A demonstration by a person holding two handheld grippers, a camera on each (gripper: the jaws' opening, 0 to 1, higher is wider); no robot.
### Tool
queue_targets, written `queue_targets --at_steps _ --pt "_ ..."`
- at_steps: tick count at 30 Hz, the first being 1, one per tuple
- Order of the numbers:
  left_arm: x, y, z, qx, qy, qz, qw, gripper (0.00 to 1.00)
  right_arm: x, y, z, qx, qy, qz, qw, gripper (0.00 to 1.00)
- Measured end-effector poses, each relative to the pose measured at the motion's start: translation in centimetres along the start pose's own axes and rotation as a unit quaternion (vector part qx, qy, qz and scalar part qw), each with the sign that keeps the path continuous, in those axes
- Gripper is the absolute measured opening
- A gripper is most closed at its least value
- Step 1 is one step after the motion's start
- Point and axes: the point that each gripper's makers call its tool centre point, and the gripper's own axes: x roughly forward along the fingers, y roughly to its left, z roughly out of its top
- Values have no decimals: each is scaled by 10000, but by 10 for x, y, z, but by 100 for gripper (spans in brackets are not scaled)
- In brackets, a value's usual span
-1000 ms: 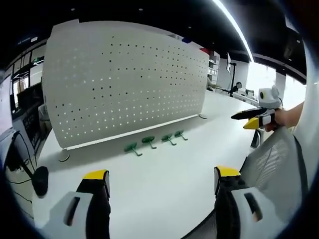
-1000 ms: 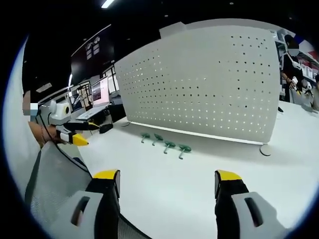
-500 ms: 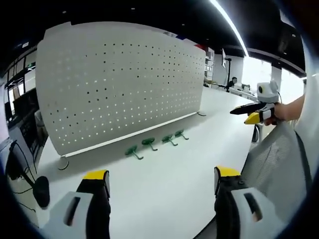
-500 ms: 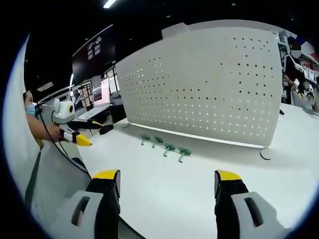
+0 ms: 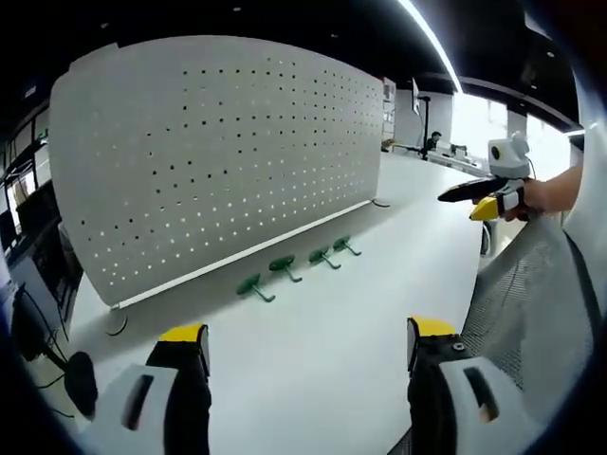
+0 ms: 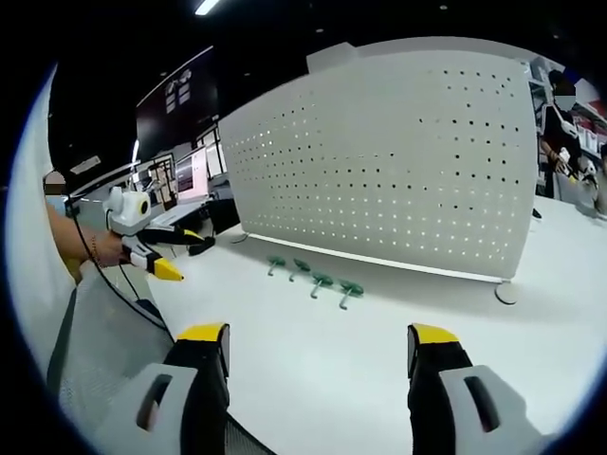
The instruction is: Insert the hook assembly into the mounting plate slot until the hook locks in place.
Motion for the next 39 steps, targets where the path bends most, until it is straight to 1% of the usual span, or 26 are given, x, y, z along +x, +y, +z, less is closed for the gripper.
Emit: queue_targets --at_steps 14,18,22,24,29,31,34,39 --pt "16 11 5 295 203 -221 9991 89 1 1 2 4 -23 71 10000 75" --pt "19 16 5 495 287 -246 9981 90 1 2 1 7 11 111 9999 74" --pt "21 19 6 477 316 -307 9979 90 1 2 1 20 19 137 9999 74" --pt "23 22 4 580 409 -332 9969 90 1 2 1 3 29 133 9999 74" --pt "27 28 7 658 499 -419 9957 90 2 4 1 21 33 163 9999 74" --pt "30 30 6 703 588 -485 9946 90 1 4 1 25 21 167 9999 74" --pt "35 31 5 807 711 -600 9924 89 1 4 1 41 16 151 9999 74" --pt "41 32 4 969 816 -699 9895 89 -2 2 2 29 6 128 9999 75"
